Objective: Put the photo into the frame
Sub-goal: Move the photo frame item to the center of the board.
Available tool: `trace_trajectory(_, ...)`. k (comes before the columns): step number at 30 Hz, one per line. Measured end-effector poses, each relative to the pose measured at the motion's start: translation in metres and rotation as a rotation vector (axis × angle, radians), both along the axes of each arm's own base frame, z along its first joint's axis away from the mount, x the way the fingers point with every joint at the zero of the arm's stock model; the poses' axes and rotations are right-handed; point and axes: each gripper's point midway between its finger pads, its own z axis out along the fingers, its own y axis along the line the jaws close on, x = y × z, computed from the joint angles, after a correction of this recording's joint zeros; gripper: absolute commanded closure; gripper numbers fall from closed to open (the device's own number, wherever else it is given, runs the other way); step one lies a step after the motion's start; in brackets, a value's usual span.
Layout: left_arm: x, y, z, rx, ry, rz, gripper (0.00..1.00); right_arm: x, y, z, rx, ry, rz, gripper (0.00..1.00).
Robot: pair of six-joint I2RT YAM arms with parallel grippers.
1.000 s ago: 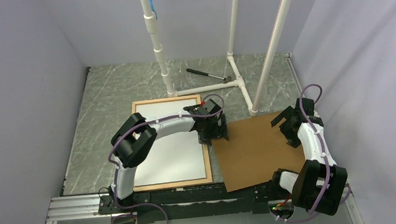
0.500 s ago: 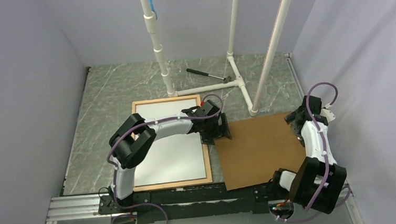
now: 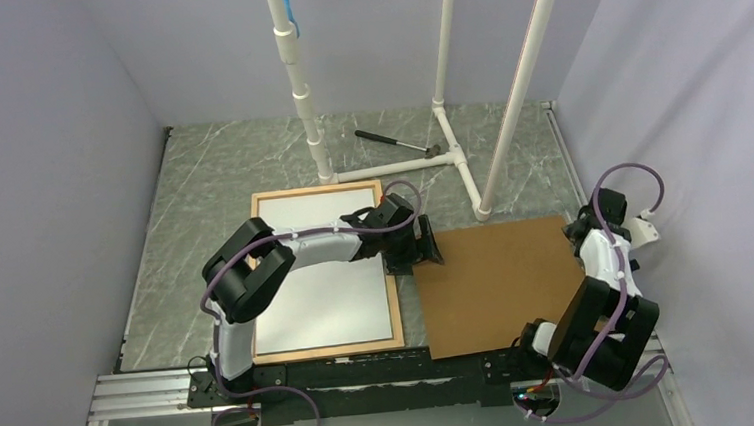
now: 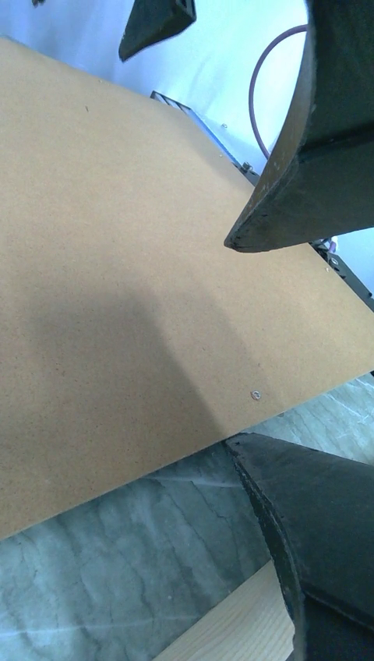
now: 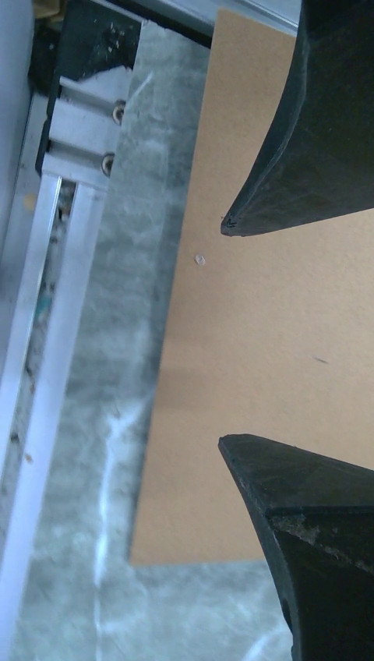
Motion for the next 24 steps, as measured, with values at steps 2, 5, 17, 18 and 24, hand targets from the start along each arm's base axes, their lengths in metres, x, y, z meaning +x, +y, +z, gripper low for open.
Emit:
trace_trajectory(2, 0.0, 0.0, 0.001, -0.015, -0.008, 0.002, 0.1, -0.008, -0.008, -0.011, 0.02, 0.01, -0.042, 0.01)
trace_trajectory(5, 0.0, -0.001, 0.002, -0.034, -0.01, -0.001, 0.11, -0.016, -0.013, -0.029, 0.069, 0.025, -0.078, 0.01)
trace_trajectory(17, -0.003, -0.01, 0.004, -0.115, -0.017, -0.026, 0.14, -0.012, -0.016, -0.046, 0.128, 0.03, -0.037, 0.01)
trace_trajectory(18, -0.004, -0.011, 0.005, -0.129, -0.021, -0.029, 0.15, -0.011, -0.016, -0.046, 0.13, 0.03, -0.031, 0.01)
trace_trajectory(24, -0.009, -0.011, 0.007, -0.208, -0.048, -0.04, 0.26, -0.01, -0.015, -0.045, 0.137, 0.028, -0.01, 0.01)
